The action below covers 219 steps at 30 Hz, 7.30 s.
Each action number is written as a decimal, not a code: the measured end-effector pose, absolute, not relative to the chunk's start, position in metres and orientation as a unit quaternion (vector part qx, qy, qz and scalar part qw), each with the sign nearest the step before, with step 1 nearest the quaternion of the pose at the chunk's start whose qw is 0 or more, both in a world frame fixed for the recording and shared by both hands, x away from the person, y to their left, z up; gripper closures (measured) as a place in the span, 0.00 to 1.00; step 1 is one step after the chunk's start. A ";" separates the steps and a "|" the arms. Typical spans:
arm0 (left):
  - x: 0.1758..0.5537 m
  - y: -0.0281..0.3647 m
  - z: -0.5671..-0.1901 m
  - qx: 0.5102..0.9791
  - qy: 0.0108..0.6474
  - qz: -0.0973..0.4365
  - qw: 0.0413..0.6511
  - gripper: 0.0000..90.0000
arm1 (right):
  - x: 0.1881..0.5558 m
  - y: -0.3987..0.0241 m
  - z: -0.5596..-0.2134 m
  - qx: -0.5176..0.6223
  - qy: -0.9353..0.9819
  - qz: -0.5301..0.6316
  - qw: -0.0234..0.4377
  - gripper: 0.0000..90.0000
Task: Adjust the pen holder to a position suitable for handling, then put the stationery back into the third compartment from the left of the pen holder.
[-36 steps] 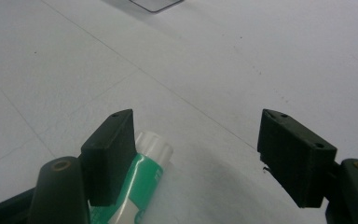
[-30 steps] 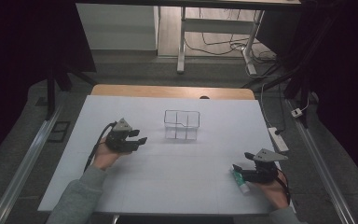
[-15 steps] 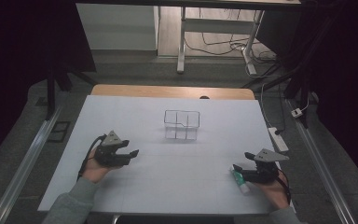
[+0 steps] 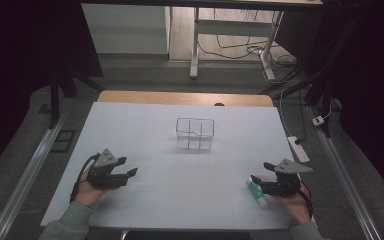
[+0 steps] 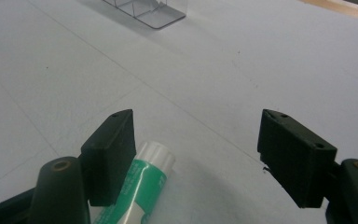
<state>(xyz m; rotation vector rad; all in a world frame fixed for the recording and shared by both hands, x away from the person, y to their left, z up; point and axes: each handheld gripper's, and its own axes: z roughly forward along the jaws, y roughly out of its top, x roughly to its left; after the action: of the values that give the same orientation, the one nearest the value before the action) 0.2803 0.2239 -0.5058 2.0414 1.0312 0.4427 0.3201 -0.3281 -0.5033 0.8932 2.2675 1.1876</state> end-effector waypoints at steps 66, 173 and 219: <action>0.278 0.216 -0.509 0.820 0.390 0.168 0.385 0.42 | 0.305 -0.289 -0.481 0.372 0.908 0.166 0.094 0.39; 0.288 0.105 -0.494 0.890 0.202 0.197 0.359 0.35 | 0.352 -0.145 -0.482 0.220 0.935 0.278 -0.007 0.72; 0.301 0.061 -0.501 0.948 0.034 0.203 0.245 0.69 | 0.354 -0.135 -0.477 0.190 0.924 0.321 -0.082 0.69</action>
<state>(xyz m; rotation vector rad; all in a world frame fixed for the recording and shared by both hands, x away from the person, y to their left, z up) 0.3014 0.0607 -0.5010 2.5871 0.0921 0.5543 0.3539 -0.1350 -0.4769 0.6294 3.0644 1.0660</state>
